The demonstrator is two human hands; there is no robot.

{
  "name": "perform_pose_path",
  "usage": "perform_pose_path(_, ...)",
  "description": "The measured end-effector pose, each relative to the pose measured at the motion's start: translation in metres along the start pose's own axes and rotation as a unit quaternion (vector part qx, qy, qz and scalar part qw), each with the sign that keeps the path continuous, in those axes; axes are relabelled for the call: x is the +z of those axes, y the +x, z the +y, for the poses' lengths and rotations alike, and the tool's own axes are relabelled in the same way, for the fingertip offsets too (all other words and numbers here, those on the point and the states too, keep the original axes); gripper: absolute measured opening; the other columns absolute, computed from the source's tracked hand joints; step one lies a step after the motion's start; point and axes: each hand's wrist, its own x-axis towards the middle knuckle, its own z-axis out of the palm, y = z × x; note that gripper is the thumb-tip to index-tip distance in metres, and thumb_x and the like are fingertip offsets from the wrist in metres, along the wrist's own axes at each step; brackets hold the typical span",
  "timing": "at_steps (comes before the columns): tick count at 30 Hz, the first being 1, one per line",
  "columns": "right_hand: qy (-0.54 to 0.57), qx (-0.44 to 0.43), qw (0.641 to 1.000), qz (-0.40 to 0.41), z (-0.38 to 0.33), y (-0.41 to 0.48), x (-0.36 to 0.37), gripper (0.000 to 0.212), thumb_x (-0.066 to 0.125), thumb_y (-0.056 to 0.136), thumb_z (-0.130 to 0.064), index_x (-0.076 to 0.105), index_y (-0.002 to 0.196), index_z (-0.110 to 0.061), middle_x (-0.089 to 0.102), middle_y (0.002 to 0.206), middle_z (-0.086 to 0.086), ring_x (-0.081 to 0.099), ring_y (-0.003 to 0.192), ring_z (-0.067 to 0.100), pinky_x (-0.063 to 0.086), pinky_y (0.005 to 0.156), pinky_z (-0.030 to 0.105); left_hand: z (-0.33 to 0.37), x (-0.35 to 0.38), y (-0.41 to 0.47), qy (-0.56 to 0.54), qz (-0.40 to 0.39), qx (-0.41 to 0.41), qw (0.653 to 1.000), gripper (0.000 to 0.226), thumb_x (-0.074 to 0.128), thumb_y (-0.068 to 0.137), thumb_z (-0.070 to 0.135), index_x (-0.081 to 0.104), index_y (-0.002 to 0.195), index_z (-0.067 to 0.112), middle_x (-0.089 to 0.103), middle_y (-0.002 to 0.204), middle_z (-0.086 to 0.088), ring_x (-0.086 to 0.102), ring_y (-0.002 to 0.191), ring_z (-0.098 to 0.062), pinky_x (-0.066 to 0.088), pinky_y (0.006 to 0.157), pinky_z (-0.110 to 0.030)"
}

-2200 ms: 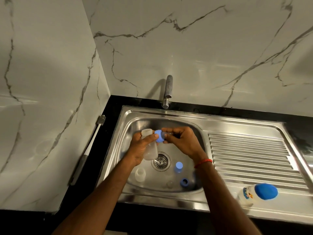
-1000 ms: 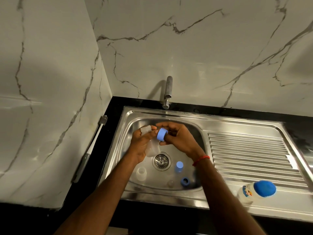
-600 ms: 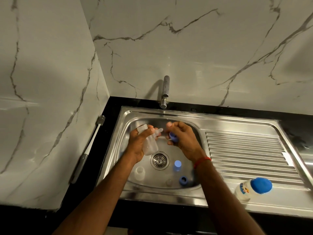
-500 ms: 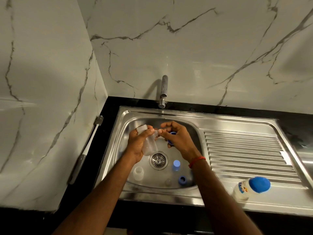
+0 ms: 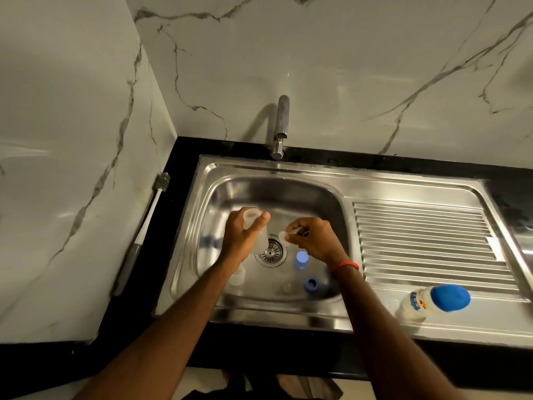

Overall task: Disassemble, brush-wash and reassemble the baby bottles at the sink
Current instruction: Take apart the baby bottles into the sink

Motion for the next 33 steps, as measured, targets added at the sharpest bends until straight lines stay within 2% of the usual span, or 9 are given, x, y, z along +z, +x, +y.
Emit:
perform_pose_path(1,-0.032,0.005,0.999,-0.009,0.01,0.001,0.003,0.017,0.082,0.082,-0.022,0.076,0.096,-0.015,0.072,0.083,-0.006,0.066,0.074,0.008,0.054,0.069,0.016,-0.01,0.003,0.002,0.046,-0.01,0.015,0.999,0.041,0.069,0.076,0.071,0.069,0.095,0.036,0.068,0.101,0.004,0.064,0.099,-0.016,0.054,0.089,-0.038)
perform_pose_path(3,-0.072,0.015,0.997,-0.028,0.03,0.007,0.01,0.016,0.08,0.084,-0.023,0.076,0.098,-0.017,0.074,0.09,-0.003,0.067,0.08,0.01,0.056,0.079,0.024,-0.021,0.008,0.002,0.116,-0.04,0.012,0.992,0.038,0.074,0.077,0.063,0.07,0.103,0.036,0.06,0.106,0.003,0.06,0.1,-0.012,0.05,0.087,-0.025)
perform_pose_path(6,-0.1,0.017,0.993,-0.053,0.045,0.016,0.022,0.013,0.073,0.089,-0.024,0.076,0.101,-0.02,0.074,0.097,-0.002,0.067,0.085,0.012,0.056,0.084,0.03,-0.034,0.01,0.002,0.155,-0.098,-0.008,0.983,0.046,0.084,0.075,0.046,0.071,0.115,0.028,0.053,0.112,0.001,0.056,0.096,-0.007,0.041,0.08,-0.008)
perform_pose_path(8,-0.116,0.019,0.991,-0.058,0.05,0.023,0.03,0.014,0.071,0.089,-0.024,0.076,0.101,-0.023,0.074,0.096,-0.001,0.068,0.086,0.015,0.056,0.084,0.032,-0.043,0.009,0.005,0.183,-0.112,-0.004,0.977,0.05,0.088,0.072,0.039,0.071,0.117,0.026,0.053,0.112,0.001,0.055,0.096,-0.008,0.041,0.082,-0.011)
perform_pose_path(14,-0.138,0.026,0.988,-0.063,0.059,0.058,0.063,0.025,0.072,0.086,-0.018,0.073,0.111,-0.021,0.073,0.103,0.001,0.066,0.088,0.014,0.053,0.081,0.026,-0.063,0.0,0.027,0.243,-0.063,-0.029,0.968,0.052,0.091,0.069,0.026,0.069,0.117,0.027,0.056,0.119,0.0,0.058,0.107,-0.017,0.049,0.095,-0.03)
perform_pose_path(19,-0.132,0.017,0.988,-0.076,0.059,0.093,0.093,0.026,0.07,0.088,-0.017,0.072,0.114,-0.022,0.073,0.103,0.002,0.067,0.093,0.018,0.056,0.086,0.033,-0.077,-0.012,0.044,0.28,-0.038,-0.041,0.958,0.054,0.091,0.069,0.025,0.069,0.118,0.027,0.058,0.121,0.003,0.06,0.101,-0.012,0.047,0.086,-0.02)
perform_pose_path(26,-0.131,0.011,0.984,-0.122,0.061,0.122,0.137,0.024,0.071,0.088,-0.02,0.074,0.111,-0.022,0.073,0.104,0.002,0.068,0.095,0.019,0.055,0.087,0.033,-0.073,-0.023,0.062,0.269,-0.019,-0.016,0.963,0.056,0.092,0.067,0.032,0.07,0.118,0.02,0.067,0.116,0.003,0.063,0.103,-0.014,0.055,0.086,-0.027)
perform_pose_path(29,-0.13,0.023,0.983,-0.129,0.065,0.122,0.148,0.023,0.072,0.087,-0.022,0.074,0.11,-0.023,0.073,0.103,0.001,0.068,0.093,0.019,0.055,0.083,0.031,-0.064,-0.035,0.059,0.246,-0.001,0.004,0.969,0.054,0.091,0.068,0.036,0.07,0.117,0.025,0.067,0.114,0.01,0.062,0.098,-0.006,0.051,0.077,-0.015)
perform_pose_path(33,-0.139,0.025,0.979,-0.147,0.068,0.118,0.158,0.023,0.072,0.086,-0.025,0.074,0.109,-0.026,0.073,0.103,0.0,0.067,0.089,0.018,0.055,0.08,0.031,-0.05,-0.05,0.053,0.295,-0.067,-0.025,0.953,0.052,0.091,0.068,0.033,0.07,0.115,0.027,0.067,0.11,0.01,0.063,0.095,-0.01,0.052,0.079,-0.021)
